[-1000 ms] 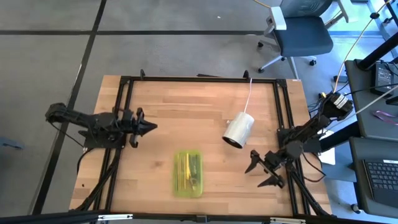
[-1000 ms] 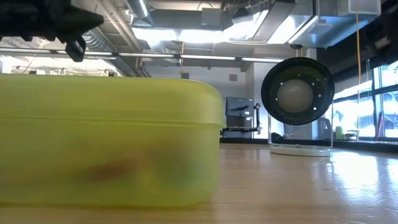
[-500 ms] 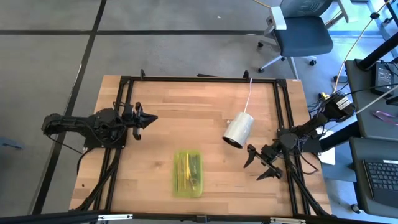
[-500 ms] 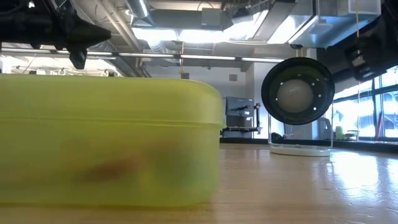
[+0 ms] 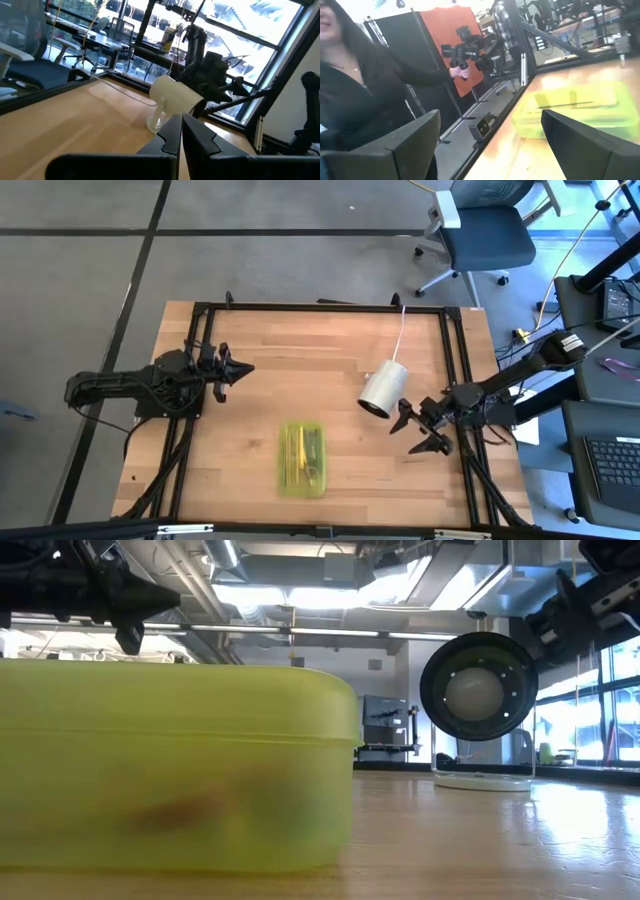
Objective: Pick & place school supplies into a supply box
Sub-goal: Return to Home Position
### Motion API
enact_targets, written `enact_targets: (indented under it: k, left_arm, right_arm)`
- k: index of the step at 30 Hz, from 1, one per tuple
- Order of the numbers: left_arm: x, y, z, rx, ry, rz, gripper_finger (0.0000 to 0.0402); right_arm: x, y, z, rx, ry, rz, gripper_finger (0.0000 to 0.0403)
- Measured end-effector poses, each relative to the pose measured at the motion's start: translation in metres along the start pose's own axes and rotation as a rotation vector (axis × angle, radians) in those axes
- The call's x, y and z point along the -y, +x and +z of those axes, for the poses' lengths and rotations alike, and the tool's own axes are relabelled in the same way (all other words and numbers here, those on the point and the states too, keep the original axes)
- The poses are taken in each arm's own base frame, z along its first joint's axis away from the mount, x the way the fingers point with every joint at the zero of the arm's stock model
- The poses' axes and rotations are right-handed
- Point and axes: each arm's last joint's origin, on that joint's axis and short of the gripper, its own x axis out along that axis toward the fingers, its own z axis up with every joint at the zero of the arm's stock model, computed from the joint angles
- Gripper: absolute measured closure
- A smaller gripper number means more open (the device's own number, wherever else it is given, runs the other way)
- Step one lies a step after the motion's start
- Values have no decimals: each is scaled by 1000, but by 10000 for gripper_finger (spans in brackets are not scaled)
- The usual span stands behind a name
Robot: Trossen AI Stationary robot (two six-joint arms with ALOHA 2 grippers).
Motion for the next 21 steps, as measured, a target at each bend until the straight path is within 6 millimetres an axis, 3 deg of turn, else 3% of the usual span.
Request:
enact_targets:
  k: [9, 21]
  left_arm:
    - [-2, 0, 1, 1, 3, 8, 395]
    - [-2, 0, 0, 1, 32, 8, 393]
  right_arm:
    - [-5, -17, 10, 21, -70, -97, 52]
    - [-13, -41, 17, 51, -184, -103, 52]
